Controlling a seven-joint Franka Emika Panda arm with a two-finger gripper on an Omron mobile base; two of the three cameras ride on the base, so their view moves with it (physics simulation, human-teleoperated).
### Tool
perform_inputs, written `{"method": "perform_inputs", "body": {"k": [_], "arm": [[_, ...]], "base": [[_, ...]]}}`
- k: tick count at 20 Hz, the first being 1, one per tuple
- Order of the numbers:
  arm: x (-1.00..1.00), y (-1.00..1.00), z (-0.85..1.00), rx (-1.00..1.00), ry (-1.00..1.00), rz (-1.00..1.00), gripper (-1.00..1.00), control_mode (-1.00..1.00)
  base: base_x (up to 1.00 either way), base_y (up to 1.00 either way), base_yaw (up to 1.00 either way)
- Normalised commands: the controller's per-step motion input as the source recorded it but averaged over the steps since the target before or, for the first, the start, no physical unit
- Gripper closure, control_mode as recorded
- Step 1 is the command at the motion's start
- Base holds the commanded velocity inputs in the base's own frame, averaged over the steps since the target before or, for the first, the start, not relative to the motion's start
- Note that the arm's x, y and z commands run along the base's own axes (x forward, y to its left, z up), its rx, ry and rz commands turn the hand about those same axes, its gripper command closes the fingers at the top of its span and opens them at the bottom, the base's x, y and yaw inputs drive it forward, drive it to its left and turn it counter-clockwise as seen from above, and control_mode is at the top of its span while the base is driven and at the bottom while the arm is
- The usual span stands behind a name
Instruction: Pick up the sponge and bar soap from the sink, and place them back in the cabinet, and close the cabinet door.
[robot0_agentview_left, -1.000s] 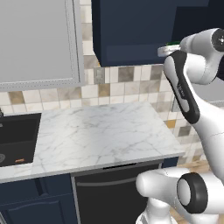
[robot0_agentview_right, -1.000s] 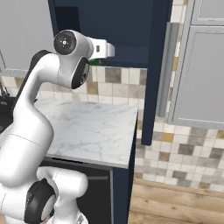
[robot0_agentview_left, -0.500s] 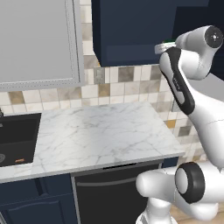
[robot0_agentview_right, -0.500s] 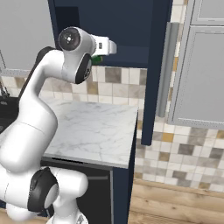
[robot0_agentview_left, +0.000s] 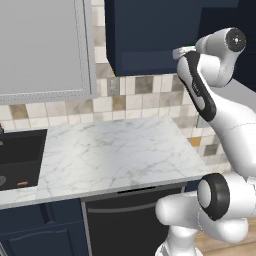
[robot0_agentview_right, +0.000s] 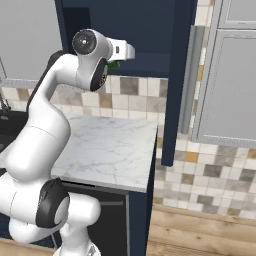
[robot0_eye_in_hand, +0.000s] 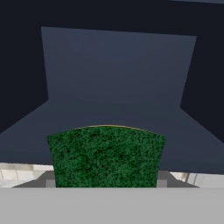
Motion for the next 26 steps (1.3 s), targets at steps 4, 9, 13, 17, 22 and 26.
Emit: {"method": "perform_inputs", "body": {"k": [4, 9, 13, 17, 22, 26], "arm": [[0.26, 0.0, -0.07, 0.0, 0.0, 0.0, 1.0, -1.0], [0.27, 0.0, -0.12, 0.0, 0.0, 0.0, 1.0, -1.0], [0.26, 0.0, -0.1, 0.0, 0.0, 0.0, 1.0, -1.0], [0.26, 0.0, -0.06, 0.0, 0.0, 0.0, 1.0, -1.0], [0.26, 0.0, -0.01, 0.0, 0.0, 0.0, 1.0, -1.0], [0.21, 0.0, 0.0, 0.0, 0.0, 0.0, 1.0, -1.0]], "base": [[0.0, 0.0, 0.0], [0.0, 0.0, 0.0], [0.0, 0.0, 0.0], [0.0, 0.0, 0.0], [0.0, 0.0, 0.0], [0.0, 0.0, 0.0]]}}
